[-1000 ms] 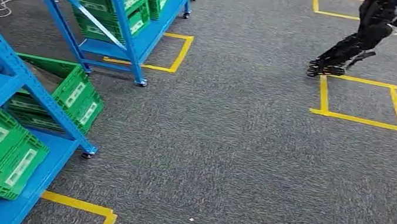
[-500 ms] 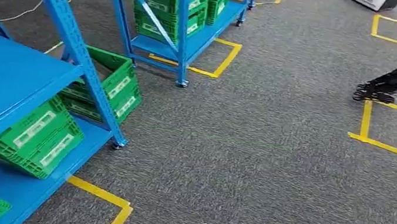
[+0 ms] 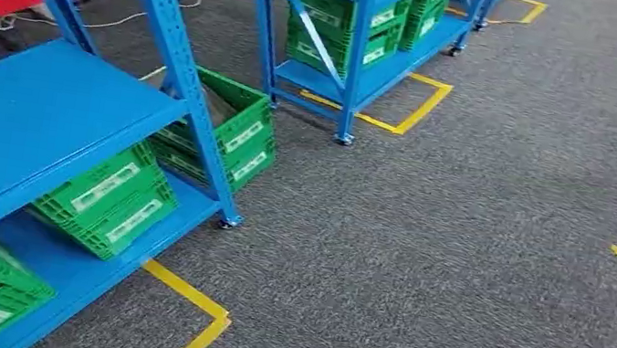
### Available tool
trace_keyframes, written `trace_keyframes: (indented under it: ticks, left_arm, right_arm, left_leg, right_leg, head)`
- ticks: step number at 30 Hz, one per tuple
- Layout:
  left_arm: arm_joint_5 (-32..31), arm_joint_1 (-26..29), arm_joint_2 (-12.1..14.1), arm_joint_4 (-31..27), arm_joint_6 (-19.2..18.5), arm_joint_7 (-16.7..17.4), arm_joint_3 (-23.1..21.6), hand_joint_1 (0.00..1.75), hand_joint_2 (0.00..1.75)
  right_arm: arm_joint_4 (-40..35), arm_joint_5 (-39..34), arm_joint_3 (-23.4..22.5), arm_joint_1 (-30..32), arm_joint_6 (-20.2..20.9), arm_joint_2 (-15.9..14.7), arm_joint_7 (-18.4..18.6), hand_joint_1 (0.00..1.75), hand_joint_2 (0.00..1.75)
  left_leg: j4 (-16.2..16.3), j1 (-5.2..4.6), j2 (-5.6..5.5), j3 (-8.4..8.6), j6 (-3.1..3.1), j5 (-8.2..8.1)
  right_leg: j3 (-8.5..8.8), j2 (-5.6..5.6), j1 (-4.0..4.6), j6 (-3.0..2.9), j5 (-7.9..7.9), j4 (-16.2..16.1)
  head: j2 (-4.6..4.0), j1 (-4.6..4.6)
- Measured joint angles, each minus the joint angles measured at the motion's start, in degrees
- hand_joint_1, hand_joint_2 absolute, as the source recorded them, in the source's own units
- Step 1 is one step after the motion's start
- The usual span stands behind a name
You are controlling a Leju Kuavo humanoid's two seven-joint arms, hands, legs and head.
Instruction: Take the parts from the cabinet and place them on the table.
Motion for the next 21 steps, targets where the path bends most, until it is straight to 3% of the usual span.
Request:
trace_keyframes:
  ticks: [1, 2, 3, 4, 5, 6, 7, 11, 12, 13, 14, 16, 17, 18, 19, 20, 21]
  left_arm:
    - [0.07, 0.01, -0.02, 0.0, 0.42, -0.02, 0.02, 0.0, 0.0]
    - [0.4, 0.15, -0.13, 0.0, 0.94, -0.13, 0.13, 0.0, 0.0]
    - [0.59, 0.3, -0.24, 0.0, 1.47, -0.26, 0.28, 0.0, 0.0]
    - [0.94, 0.42, -0.31, 0.0, 1.9, -0.28, 0.5, 0.0, 0.0]
    - [1.33, 0.5, -0.52, 0.0, 2.8, -0.26, 0.79, 0.0, 0.0]
    - [1.71, 0.47, -0.72, -0.02, 3.57, -0.11, 1.09, 0.0, 0.0]
    - [1.92, 0.25, -0.88, -0.02, 4.05, 0.02, 1.36, 0.0, 0.0]
    - [2.16, 0.19, -1.81, -0.04, 5.07, 0.22, 1.99, 0.0, 0.0]
    - [2.16, 0.21, -1.95, -0.07, 5.14, 0.22, 2.08, 0.0, 0.0]
    - [2.16, 0.15, -2.03, -0.07, 5.11, 0.24, 2.21, 0.0, 0.0]
    - [2.23, 0.0, -2.12, -0.09, 4.98, 0.24, 2.4, 0.0, 0.0]
    - [2.32, -0.08, -2.25, -0.09, 4.96, 0.24, 2.54, 0.0, 0.0]
    - [2.43, -0.08, -2.34, -0.09, 4.98, 0.24, 2.62, 0.0, 0.0]
    - [2.45, -0.05, -2.38, -0.09, 5.05, 0.24, 2.77, 0.0, 0.0]
    - [2.62, -0.05, -2.43, -0.09, 5.14, 0.24, 2.86, 0.0, 0.0]
    - [2.67, -0.07, -2.49, -0.09, 5.11, 0.24, 2.89, 0.0, 0.0]
    - [2.69, -0.09, -2.6, -0.11, 5.14, 0.24, 2.91, 0.0, 0.0]
  right_arm:
    - [0.02, 0.29, 0.35, 0.03, 0.0, -0.07, 0.02, 0.0, 0.0]
    - [0.02, 0.7, 0.77, 0.07, 0.11, -0.17, 0.0, 0.0, 0.0]
    - [0.0, 1.44, 1.29, 0.13, 0.31, -0.24, -0.09, 0.0, 0.0]
    - [0.02, 1.99, 1.75, 0.12, 0.42, -0.31, -0.18, 0.0, 0.0]
    - [0.02, 2.53, 2.32, 0.09, 0.46, -0.37, -0.26, 0.0, 0.0]
    - [0.0, 2.78, 2.67, 0.1, 0.46, -0.39, -0.31, 0.0, 0.0]
    - [0.02, 2.93, 2.95, 0.21, 0.48, -0.39, -0.33, 0.0, 0.0]
    - [0.0, 3.21, 3.98, -0.11, 0.57, -0.63, -0.35, 0.0, 0.0]
    - [-0.07, 3.23, 4.09, -0.15, 0.57, -0.72, -0.33, 0.0, 0.0]
    - [-0.07, 3.26, 4.17, -0.16, 0.55, -0.92, -0.42, 0.0, 0.0]
    - [-0.05, 3.34, 4.35, -0.12, 0.55, -0.92, -0.46, 0.0, 0.0]
    - [0.0, 3.41, 4.7, 0.16, 0.59, -0.94, -0.5, 0.0, 0.0]
    - [0.02, 3.54, 4.85, 0.3, 0.59, -1.03, -0.48, 0.0, 0.0]
    - [0.02, 3.67, 4.92, 0.48, 0.59, -1.05, -0.42, 0.0, 0.0]
    - [0.02, 3.76, 4.96, 0.52, 0.55, -1.09, -0.35, 0.0, 0.0]
    - [0.02, 3.78, 5.03, 0.46, 0.48, -1.14, -0.33, 0.0, 0.0]
    - [0.02, 3.91, 5.11, 0.41, 0.39, -1.16, -0.33, 0.0, 0.0]
  left_leg:
    - [4.2, 0.16, 0.27, -2.25, -0.17, -1.22]
    - [5.09, 0.24, 0.36, -2.82, -0.26, -0.77]
    - [3.39, 0.25, 0.44, -2.1, -0.23, 1.13]
    - [-0.34, 0.24, 0.66, -0.36, -0.06, 3.68]
    - [-5.74, 0.14, 1.64, 2.21, 0.32, 6.63]
    - [-10.48, -0.17, 3.99, 4.42, 0.87, 8.53]
    - [-11.54, -1.0, 6.93, 5.23, 1.22, 7.2]
    - [-12.41, -1.13, 4.15, 4.91, 2.23, 7.38]
    - [-13.14, -0.54, 3.46, 5.58, 2.62, 7.76]
    - [-13.24, -0.43, 2.96, 5.65, 2.83, 7.85]
    - [-13.23, -0.37, 2.11, 5.57, 3.06, 7.9]
    - [-13.2, -0.39, 0.49, 5.59, 3.26, 7.86]
    - [-13.16, -0.39, -0.41, 5.65, 3.31, 7.83]
    - [-13.12, -0.37, -1.43, 5.8, 3.28, 7.79]
    - [-13.08, -0.31, -2.32, 5.97, 3.19, 7.66]
    - [-12.94, -0.2, -3.2, 6.17, 2.96, 7.5]
    - [-12.68, -0.07, -3.96, 6.33, 2.61, 7.22]
  right_leg:
    - [0.12, -1.1, 0.09, -0.05, -0.21, 0.01]
    - [0.31, -1.89, 0.13, -0.02, -0.37, 0.01]
    - [0.59, -2.67, 0.14, 0.01, -0.61, 0.01]
    - [0.92, -3.29, 0.15, 0.06, -0.81, 0.01]
    - [1.37, -3.94, 0.18, 0.23, -1.07, 0.01]
    - [1.76, -4.49, 0.24, 0.47, -1.37, -0.02]
    - [1.29, -5.1, 0.51, 0.9, -1.68, -0.07]
    - [3.18, -8.16, 0.75, 1.98, -2.16, -0.71]
    - [2.7, -6.56, 0.39, 2.4, -2.82, -0.4]
    - [2.03, -3.09, 0.27, 2.5, -3.98, 1.5]
    - [-0.07, -0.94, 0.27, 2.59, -6.16, 5.91]
    - [-5.31, 0.14, 0.23, 2.81, -9.39, 15.37]
    - [-7.13, 0.21, 0.25, 2.9, -9.38, 17.82]
    - [-7.69, 0.23, 0.23, 2.95, -7.76, 17.41]
    - [-6.97, 0.28, 0.17, 2.96, -4.93, 14.39]
    - [-5.31, 0.62, 0.05, 3.04, -1.78, 9.77]
    - [-3.15, 1.85, -0.18, 3.13, 1.19, 4.26]
  head:
    - [0.0, 0.04]
    - [0.0, 0.02]
    - [0.0, 0.02]
    - [0.0, 0.0]
    - [0.0, 0.0]
    - [0.0, 0.0]
    - [0.0, 0.04]
    - [0.0, 0.04]
    - [0.0, -0.02]
    - [0.0, 0.48]
    - [0.0, 0.61]
    - [0.0, 0.72]
    - [0.0, 0.74]
    - [0.0, 0.72]
    - [0.0, 0.74]
    - [0.0, 0.72]
    - [0.0, 0.72]
